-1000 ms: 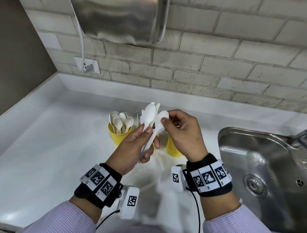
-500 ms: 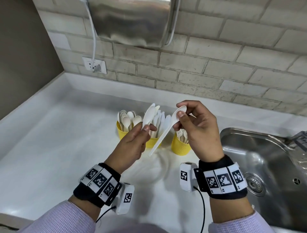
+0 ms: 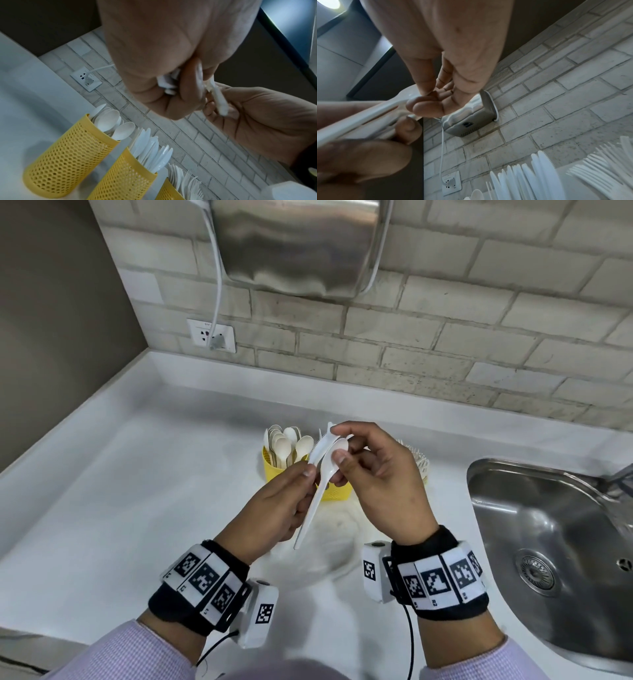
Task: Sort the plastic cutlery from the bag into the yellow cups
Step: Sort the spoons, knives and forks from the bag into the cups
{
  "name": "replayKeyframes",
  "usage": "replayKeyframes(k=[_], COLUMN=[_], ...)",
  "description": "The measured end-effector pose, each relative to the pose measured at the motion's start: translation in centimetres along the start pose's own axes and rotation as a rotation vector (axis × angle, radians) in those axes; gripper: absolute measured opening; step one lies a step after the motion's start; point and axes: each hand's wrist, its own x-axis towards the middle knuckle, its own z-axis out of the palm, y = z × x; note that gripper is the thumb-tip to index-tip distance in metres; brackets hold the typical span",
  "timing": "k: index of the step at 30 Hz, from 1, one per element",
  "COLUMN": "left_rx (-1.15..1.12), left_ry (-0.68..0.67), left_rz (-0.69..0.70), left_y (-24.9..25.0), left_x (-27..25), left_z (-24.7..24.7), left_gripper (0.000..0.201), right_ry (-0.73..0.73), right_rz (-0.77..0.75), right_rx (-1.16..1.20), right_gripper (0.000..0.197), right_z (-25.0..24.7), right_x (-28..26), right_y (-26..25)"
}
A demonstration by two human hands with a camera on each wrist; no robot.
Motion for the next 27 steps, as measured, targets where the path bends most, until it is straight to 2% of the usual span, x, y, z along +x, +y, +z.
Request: replayKeyframes(k=[3,8,12,14,16,18,24,27], left_rx=[0.018,0.037,0.007,-0.007,-0.013,-0.005,0.024,0.046], left_ry=[-0.015,-0.004,-0.017,-0.034,-0.013,0.008,0.029,0.104], left_rz=[-0.015,-0.095,-0.093,-0.075,-0.065,-0.061,-0.045,-0.052], left_y=[-0.2,-0.4,-0.3,-0.2,-0.2,-0.1,-0.2,-0.3], left_x=[-0.4,-1.0,-1.2,-1.3,-1.1,-0.9,-0.6,-0.4], left_z=[-0.5,-1.4,-2.1,-2.4,-2.7,-2.8,-3.0,-3.7], left_gripper=[0.050,0.033,0.031,0.035,0.040,0.034,0.036,0.032], right_ry=[0.028,0.105,0.085,0.101,0.137,0.174,0.129,0.180], right_rz=[0.008,0.075,0.108,0.105,0.106,0.114,0.099,0.063], right_rx=[-0.019,-0.068,-0.057,-0.037,-0.007,0.008,-0.068,-0.080], right_gripper=[0.023,0.017,0.014,0.012,0.010,0.007,0.013,0.010], right_z=[0.8,1.6,2.3,2.6,2.8,3.0,3.3,2.8], right_x=[0.0,0.1,0.2,0.3,0.5,0.6,1.0,1.8], right_y=[0.2,0.6,0.5,0.4,0.2,0.1,0.4,0.5])
